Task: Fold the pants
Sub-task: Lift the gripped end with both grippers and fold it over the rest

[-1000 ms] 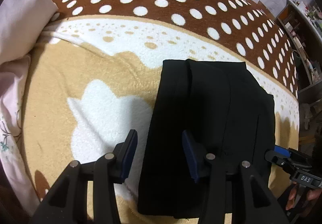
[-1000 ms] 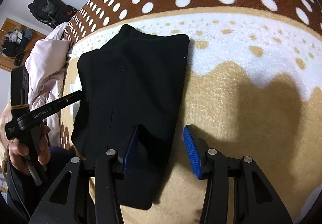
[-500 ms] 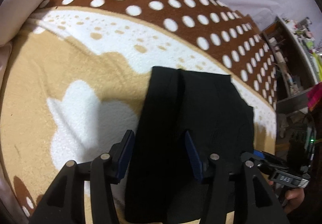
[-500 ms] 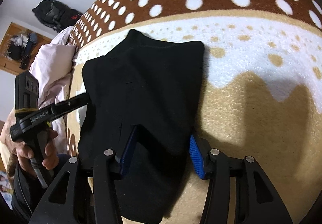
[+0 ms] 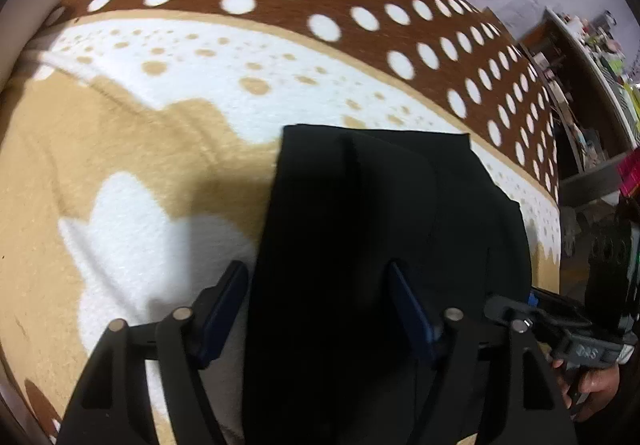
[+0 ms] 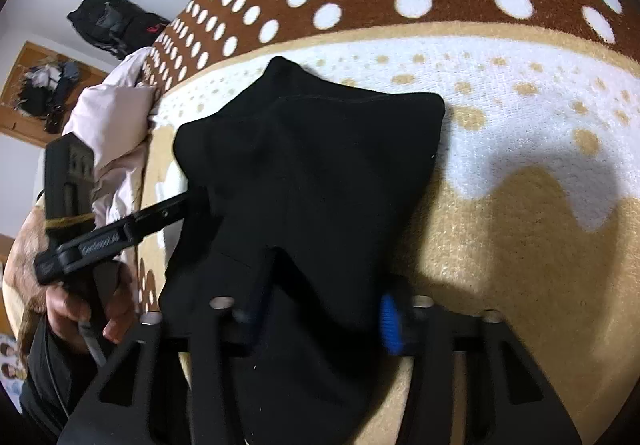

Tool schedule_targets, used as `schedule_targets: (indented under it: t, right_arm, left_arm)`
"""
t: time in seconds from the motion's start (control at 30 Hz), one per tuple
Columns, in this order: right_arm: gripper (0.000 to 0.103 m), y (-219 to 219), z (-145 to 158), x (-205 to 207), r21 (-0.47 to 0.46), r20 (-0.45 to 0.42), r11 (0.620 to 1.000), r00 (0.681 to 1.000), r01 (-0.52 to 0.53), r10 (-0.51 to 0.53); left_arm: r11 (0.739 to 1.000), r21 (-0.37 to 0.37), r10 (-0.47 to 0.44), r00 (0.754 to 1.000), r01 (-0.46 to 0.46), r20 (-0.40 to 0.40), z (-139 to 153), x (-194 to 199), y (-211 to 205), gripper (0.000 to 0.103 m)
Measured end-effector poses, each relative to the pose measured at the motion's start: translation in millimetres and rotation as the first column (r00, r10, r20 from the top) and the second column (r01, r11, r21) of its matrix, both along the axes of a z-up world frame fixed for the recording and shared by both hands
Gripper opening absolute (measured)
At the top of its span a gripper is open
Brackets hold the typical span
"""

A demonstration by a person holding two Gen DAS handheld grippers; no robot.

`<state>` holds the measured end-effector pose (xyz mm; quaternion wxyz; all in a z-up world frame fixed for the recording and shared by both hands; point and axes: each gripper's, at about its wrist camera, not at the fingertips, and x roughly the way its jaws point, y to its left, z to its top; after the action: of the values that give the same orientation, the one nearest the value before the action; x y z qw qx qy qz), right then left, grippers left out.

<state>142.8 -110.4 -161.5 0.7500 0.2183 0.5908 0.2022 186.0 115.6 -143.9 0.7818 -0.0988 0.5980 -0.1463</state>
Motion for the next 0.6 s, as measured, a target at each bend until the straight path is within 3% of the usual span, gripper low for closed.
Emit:
schedule_targets:
  t: [0.07, 0.13, 0.27, 0.43, 0.6]
  right_arm:
    - [0.023, 1, 3, 1, 0.015, -0.001, 1.0, 1.0, -0.002, 0.002]
    - [0.021, 4, 10, -1, 0.009, 0.023, 1.0, 0.999, -0.024, 0.024]
    - [0.018, 5, 24, -4, 0.032, 0.049, 0.999, 0.998, -0.036, 0.034]
    - [0.017, 3, 40, -7, 0.051, 0.071, 0.998, 0.997, -0.043, 0.04]
    - [0.017, -1, 52, 1, 0.041, 0.095, 0.998, 0.995, -0.045, 0.041]
  left_arm:
    - [1.0, -0.015, -0.004, 1.0, 0.004, -0.001, 2, 0, -1, 0.052]
    - [1.0, -0.008, -0.015, 1.0, 0.015, 0.019, 8, -5, -3, 0.04]
    - [1.0, 0.005, -0.006, 0.999, 0.005, 0.049, 20, -11, -3, 0.026]
    - [0.999, -0.026, 0.025, 0.997, -0.023, 0.074, 40, -12, 0, 0.016]
    - [1.0, -0.016, 0.0, 0.995, 0.002, 0.099, 48, -7, -13, 0.015]
